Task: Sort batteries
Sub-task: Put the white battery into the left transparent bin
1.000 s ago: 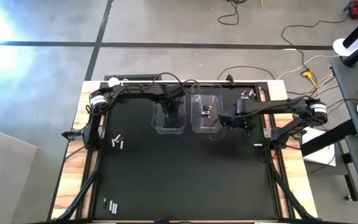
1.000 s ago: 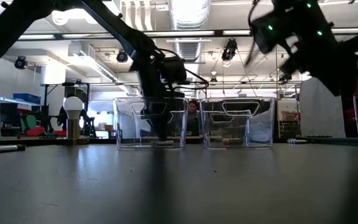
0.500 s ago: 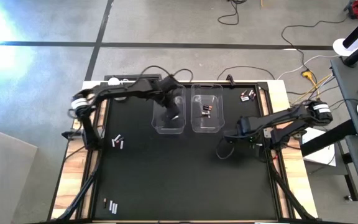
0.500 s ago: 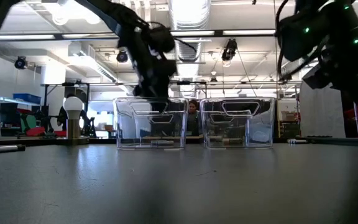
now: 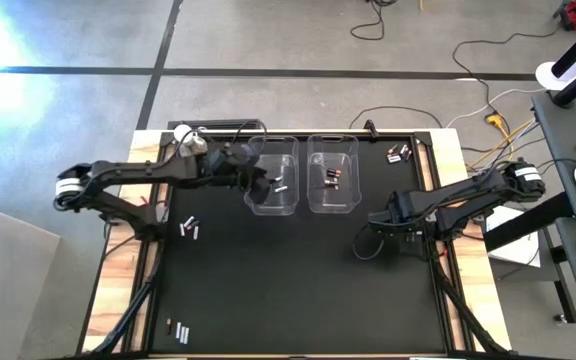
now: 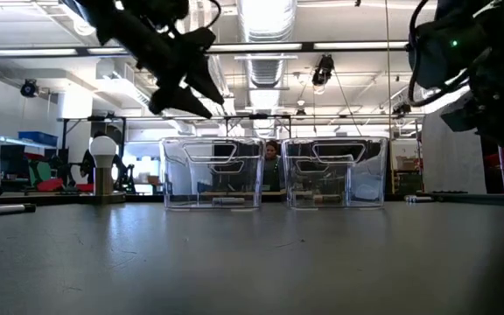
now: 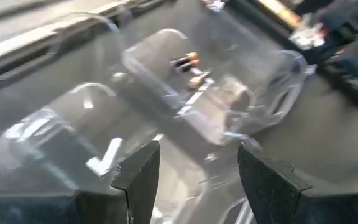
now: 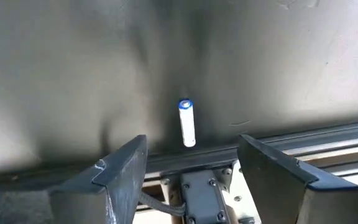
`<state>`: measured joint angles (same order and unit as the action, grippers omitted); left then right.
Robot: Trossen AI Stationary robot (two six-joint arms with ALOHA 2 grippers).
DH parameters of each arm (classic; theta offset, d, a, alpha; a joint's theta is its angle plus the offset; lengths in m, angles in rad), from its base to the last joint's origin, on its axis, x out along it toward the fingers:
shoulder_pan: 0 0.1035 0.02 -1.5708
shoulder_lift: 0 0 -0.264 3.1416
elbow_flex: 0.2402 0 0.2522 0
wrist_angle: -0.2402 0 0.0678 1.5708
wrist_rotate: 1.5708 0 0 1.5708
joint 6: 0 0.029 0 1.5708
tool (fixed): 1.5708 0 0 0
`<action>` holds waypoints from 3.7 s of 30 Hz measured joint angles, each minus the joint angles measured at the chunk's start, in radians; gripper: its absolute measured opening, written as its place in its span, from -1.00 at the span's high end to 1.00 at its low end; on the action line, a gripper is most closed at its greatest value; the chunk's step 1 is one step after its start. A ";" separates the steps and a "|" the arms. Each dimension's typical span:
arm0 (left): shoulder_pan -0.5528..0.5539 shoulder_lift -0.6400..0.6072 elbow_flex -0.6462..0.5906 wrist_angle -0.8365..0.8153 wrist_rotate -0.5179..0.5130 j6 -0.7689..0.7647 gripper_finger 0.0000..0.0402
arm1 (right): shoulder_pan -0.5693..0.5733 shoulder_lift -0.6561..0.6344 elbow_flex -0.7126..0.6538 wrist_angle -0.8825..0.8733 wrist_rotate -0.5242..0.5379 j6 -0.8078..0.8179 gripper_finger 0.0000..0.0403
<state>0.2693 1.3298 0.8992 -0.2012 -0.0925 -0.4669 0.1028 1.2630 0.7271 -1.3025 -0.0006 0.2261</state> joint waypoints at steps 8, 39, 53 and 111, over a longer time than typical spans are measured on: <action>-0.142 -0.126 -0.070 0.095 -0.132 0.000 0.03 | 0.000 0.131 -0.027 0.063 0.000 0.045 -0.13; -0.170 -0.102 -0.196 0.401 -0.245 -0.047 0.03 | 0.002 0.261 0.019 0.204 -0.043 0.079 0.90; -0.171 -0.103 -0.180 0.582 0.036 -0.014 0.03 | 0.004 -0.081 0.271 0.395 -0.092 0.377 0.91; 0.046 0.160 0.423 -0.398 0.142 0.340 0.92 | -0.087 0.062 0.792 0.479 0.057 0.285 0.00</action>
<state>0.3153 1.4900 1.3220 -0.5995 0.0494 -0.1274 0.0162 1.3247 1.5188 -0.8239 0.0567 0.5115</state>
